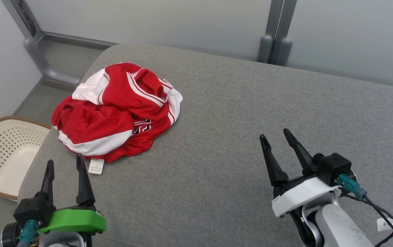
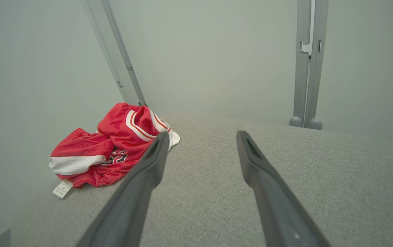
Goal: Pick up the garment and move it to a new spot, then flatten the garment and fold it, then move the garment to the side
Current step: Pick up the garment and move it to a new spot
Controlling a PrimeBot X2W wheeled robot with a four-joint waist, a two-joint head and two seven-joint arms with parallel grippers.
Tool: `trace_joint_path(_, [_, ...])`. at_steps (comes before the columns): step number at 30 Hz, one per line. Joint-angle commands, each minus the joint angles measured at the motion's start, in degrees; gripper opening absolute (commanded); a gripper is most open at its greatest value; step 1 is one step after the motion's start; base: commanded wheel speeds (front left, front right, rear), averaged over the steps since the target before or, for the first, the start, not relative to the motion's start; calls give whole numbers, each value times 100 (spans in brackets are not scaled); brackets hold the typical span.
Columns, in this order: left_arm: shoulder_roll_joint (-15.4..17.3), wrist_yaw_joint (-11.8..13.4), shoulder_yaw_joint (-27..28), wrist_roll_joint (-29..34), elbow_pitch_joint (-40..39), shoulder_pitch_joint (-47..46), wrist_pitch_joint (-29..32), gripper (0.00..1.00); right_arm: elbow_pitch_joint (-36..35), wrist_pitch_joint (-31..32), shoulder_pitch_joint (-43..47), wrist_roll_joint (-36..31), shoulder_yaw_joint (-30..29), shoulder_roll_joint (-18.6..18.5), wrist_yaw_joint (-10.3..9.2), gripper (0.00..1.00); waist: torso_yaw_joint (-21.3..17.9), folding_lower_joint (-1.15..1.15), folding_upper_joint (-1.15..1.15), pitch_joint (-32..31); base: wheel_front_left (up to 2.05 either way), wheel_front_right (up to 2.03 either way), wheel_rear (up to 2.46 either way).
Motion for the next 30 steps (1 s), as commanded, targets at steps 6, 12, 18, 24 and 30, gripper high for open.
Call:
trace_joint_path(6, [30,-67,89,-99,9,-44,-2,100,-21,-19,-78,63,53,-58,3,100,-91,0,0,91,0,0,0])
trace_joint_path(12, [51,-168,199,-215,151,-197,-2,100,-33,-19,-131,132,125,-80,3,100,-303,0,0,164,0,0,0])
trace_joint_path(18, [197,-249,276,-346,296,-461,165,100,-76,-19,-194,164,159,-90,3,100,-525,0,0,257,0,0,0])
trace_joint_path(24, [547,-153,516,-568,450,-814,835,100,-141,-19,-268,188,212,-123,3,100,-756,0,0,426,0,0,0])
trace_joint_path(30, [1048,-314,702,-810,967,-1417,1503,100,-194,-19,-410,200,262,-208,3,100,-913,0,0,697,0,0,0])
